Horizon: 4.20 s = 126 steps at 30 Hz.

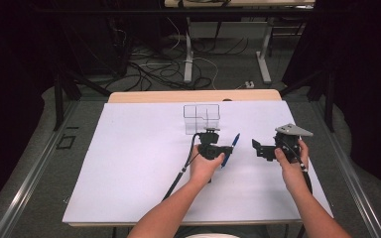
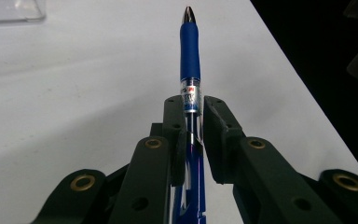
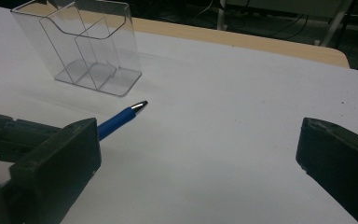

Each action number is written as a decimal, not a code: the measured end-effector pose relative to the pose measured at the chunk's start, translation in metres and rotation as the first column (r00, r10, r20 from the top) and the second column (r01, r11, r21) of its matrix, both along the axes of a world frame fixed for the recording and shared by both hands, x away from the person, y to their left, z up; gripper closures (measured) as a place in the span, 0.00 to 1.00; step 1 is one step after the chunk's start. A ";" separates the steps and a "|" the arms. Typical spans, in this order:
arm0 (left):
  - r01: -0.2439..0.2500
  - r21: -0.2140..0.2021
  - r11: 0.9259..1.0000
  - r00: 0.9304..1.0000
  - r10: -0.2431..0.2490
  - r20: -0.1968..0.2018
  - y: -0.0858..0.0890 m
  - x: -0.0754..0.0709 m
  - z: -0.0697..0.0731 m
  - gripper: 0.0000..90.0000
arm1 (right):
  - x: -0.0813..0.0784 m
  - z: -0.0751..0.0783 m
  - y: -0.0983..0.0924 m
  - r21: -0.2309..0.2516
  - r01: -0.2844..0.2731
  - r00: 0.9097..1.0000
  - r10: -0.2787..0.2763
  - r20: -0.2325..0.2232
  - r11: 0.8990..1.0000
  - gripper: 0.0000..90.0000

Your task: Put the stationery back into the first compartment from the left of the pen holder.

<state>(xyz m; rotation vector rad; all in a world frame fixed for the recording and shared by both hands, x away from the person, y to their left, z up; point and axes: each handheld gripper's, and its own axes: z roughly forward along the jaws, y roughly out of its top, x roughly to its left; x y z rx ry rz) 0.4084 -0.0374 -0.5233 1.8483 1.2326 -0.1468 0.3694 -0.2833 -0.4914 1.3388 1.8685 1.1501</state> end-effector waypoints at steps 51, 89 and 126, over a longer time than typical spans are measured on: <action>-0.065 -0.176 0.982 0.990 0.086 0.113 0.078 -0.018 0.030 0.89 | 0.025 0.017 0.057 0.512 -0.053 0.949 0.202 -0.241 0.857 0.26; -0.056 -0.187 0.981 0.990 0.079 0.118 0.071 -0.022 0.030 0.89 | 0.049 0.012 0.087 0.682 0.089 0.889 0.252 -0.383 0.726 0.68; -0.079 -0.163 0.983 0.981 0.106 0.163 0.093 -0.025 0.044 0.81 | 0.075 0.006 0.117 0.755 0.171 0.838 0.309 -0.449 0.633 0.88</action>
